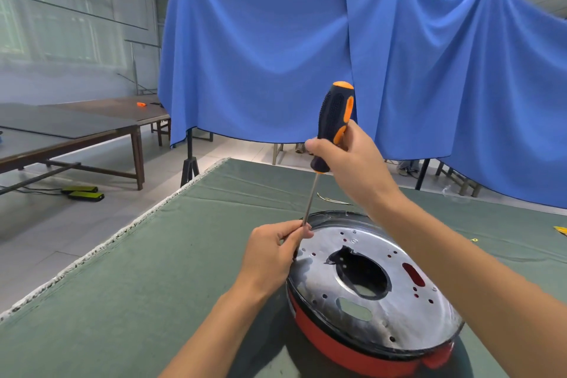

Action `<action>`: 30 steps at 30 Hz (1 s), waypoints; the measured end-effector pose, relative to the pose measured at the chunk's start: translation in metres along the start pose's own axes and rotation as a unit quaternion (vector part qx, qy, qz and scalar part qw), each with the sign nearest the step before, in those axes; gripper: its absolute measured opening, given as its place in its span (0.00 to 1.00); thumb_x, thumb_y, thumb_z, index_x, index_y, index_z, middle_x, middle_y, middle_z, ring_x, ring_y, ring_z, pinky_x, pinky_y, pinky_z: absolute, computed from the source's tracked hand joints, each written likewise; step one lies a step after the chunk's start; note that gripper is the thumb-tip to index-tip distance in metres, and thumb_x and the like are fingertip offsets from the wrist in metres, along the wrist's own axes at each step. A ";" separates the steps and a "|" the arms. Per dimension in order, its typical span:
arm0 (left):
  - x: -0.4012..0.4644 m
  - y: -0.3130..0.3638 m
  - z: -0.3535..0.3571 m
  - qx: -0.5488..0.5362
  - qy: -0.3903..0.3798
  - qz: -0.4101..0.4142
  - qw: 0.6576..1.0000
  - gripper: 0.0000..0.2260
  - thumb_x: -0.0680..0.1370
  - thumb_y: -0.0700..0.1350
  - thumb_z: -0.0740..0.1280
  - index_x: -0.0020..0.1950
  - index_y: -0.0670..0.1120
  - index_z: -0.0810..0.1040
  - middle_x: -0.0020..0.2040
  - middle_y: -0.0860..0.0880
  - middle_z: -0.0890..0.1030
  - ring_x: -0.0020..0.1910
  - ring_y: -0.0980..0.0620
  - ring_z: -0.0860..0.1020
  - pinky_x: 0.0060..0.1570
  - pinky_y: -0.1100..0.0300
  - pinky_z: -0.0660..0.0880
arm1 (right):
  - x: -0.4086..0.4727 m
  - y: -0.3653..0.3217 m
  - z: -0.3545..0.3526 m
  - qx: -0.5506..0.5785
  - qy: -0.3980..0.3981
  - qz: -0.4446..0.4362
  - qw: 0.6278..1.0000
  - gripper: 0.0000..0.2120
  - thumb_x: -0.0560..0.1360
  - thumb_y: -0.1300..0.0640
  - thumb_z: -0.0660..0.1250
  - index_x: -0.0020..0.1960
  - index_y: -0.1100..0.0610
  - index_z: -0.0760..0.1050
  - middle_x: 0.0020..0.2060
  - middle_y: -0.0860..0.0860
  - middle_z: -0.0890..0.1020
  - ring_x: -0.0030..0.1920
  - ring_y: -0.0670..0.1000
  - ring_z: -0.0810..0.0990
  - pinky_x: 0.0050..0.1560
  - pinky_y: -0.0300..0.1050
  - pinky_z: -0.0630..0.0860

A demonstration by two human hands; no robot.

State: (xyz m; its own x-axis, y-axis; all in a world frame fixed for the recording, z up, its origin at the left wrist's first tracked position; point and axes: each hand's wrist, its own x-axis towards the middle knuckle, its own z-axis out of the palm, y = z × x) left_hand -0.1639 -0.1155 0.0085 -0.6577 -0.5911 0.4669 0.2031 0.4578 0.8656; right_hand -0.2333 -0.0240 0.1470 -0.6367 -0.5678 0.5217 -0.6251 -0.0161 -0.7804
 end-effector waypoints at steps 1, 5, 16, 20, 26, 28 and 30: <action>0.000 -0.001 -0.001 -0.001 -0.004 -0.002 1.000 0.06 0.77 0.42 0.69 0.44 0.46 0.86 0.40 0.48 0.85 0.42 0.49 0.83 0.46 0.53 0.78 | 0.001 -0.003 -0.001 0.016 -0.014 0.004 1.000 0.12 0.74 0.58 0.68 0.50 0.65 0.71 0.42 0.61 0.80 0.36 0.46 0.80 0.47 0.51 0.79; -0.003 -0.005 -0.001 -0.001 -0.013 -0.003 1.000 0.06 0.78 0.44 0.68 0.45 0.47 0.85 0.41 0.50 0.85 0.45 0.49 0.82 0.47 0.50 0.78 | 0.001 -0.007 -0.002 0.005 -0.028 -0.022 0.999 0.11 0.72 0.59 0.72 0.46 0.64 0.72 0.37 0.58 0.81 0.33 0.46 0.81 0.46 0.48 0.81; -0.006 -0.002 -0.001 -0.069 0.007 -0.016 0.997 0.09 0.75 0.40 0.71 0.38 0.52 0.86 0.36 0.48 0.84 0.35 0.57 0.76 0.35 0.67 0.74 | -0.005 -0.019 -0.001 0.037 -0.082 -0.005 0.996 0.06 0.75 0.62 0.66 0.50 0.61 0.71 0.48 0.62 0.81 0.44 0.56 0.82 0.48 0.52 0.79; -0.005 -0.007 0.000 -0.042 -0.006 -0.007 0.999 0.05 0.75 0.46 0.70 0.40 0.47 0.83 0.33 0.45 0.79 0.34 0.54 0.72 0.39 0.49 0.77 | 0.000 -0.013 -0.002 -0.060 -0.020 -0.040 0.997 0.13 0.71 0.55 0.74 0.43 0.59 0.71 0.34 0.52 0.82 0.36 0.47 0.83 0.43 0.45 0.79; -0.005 -0.010 0.001 -0.069 -0.020 -0.039 0.997 0.10 0.71 0.53 0.68 0.41 0.47 0.83 0.42 0.34 0.80 0.37 0.51 0.74 0.45 0.37 0.78 | 0.002 -0.012 -0.003 -0.034 -0.024 -0.002 0.999 0.16 0.72 0.50 0.72 0.51 0.57 0.68 0.43 0.54 0.78 0.41 0.43 0.81 0.37 0.31 0.76; -0.004 -0.011 0.001 -0.063 -0.015 -0.037 0.997 0.09 0.71 0.53 0.68 0.40 0.49 0.84 0.42 0.36 0.81 0.37 0.49 0.77 0.44 0.38 0.78 | 0.003 -0.015 -0.007 0.016 -0.081 0.030 0.996 0.11 0.74 0.57 0.69 0.54 0.57 0.70 0.54 0.59 0.80 0.54 0.56 0.80 0.55 0.50 0.79; -0.004 -0.012 0.000 -0.062 -0.014 -0.038 0.997 0.06 0.73 0.50 0.69 0.41 0.50 0.84 0.41 0.40 0.83 0.40 0.40 0.80 0.44 0.39 0.79 | 0.003 -0.017 -0.010 0.046 -0.086 0.018 0.995 0.07 0.74 0.63 0.69 0.50 0.59 0.73 0.51 0.61 0.82 0.52 0.59 0.82 0.58 0.58 0.77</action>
State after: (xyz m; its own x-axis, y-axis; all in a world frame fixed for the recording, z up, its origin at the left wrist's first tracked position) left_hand -0.1632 -0.1185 -0.0036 -0.6938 -0.6020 0.3952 0.2382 0.3260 0.9149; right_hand -0.2294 -0.0171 0.1658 -0.5665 -0.7018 0.4319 -0.5538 -0.0639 -0.8302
